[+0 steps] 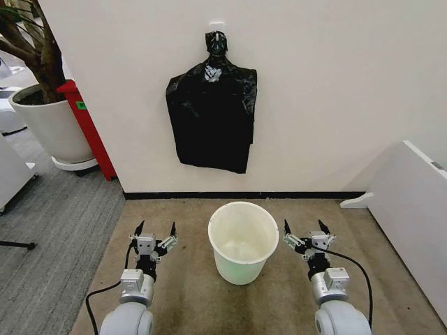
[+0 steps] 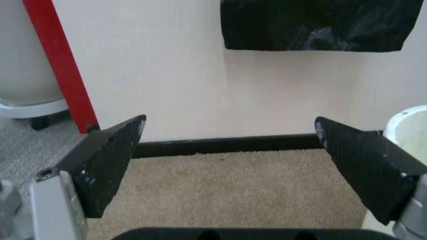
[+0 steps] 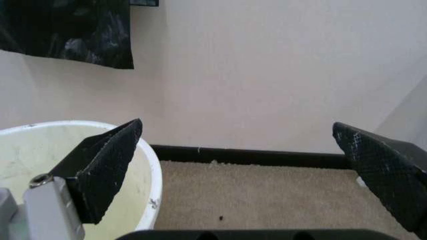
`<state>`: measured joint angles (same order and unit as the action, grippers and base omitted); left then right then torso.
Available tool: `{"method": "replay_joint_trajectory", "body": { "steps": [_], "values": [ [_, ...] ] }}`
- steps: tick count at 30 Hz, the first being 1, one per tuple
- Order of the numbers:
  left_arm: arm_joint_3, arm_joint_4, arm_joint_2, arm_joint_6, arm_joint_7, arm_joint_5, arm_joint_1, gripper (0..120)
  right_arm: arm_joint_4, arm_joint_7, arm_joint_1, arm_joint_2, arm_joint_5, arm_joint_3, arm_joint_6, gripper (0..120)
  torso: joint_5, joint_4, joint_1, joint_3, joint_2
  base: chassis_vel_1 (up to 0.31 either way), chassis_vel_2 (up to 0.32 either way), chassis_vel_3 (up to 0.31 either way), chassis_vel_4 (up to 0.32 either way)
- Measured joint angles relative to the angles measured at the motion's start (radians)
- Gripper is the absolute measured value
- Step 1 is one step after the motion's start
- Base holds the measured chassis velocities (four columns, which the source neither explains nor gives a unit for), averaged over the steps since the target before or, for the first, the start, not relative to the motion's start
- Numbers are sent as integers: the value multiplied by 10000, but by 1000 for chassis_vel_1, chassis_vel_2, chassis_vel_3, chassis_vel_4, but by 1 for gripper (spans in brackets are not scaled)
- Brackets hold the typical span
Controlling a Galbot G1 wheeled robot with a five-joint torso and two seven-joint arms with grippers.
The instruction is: Place the garbage bag over the trash bin.
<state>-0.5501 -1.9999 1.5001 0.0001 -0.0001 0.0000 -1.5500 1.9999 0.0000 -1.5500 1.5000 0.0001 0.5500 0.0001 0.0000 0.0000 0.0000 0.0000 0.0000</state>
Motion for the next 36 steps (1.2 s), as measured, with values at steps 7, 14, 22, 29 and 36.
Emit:
{"method": "replay_joint_trajectory", "body": {
  "steps": [7,14,22,29,36],
  "values": [
    [0,0,0,0,0,0,0,100,0,0,0,0,0,0,0,100,0,0,0,0,0,0,0,0,0],
    [0,0,0,0,0,0,0,100,0,0,0,0,0,0,0,100,0,0,0,0,0,0,0,0,0],
    [0,0,0,0,0,0,0,100,0,0,0,0,0,0,0,100,0,0,0,0,0,0,0,0,0],
    [-1,1,-2,-43,-1,-14,-8,98,90,-60,-64,17,42,-49,85,100,0,-1,0,0,0,0,0,0,0],
    [-39,65,-75,-899,-176,-308,-210,95,1426,-1334,-938,362,911,-934,1530,100,-5,3,0,-1,0,0,0,0,0]
  ]
}}
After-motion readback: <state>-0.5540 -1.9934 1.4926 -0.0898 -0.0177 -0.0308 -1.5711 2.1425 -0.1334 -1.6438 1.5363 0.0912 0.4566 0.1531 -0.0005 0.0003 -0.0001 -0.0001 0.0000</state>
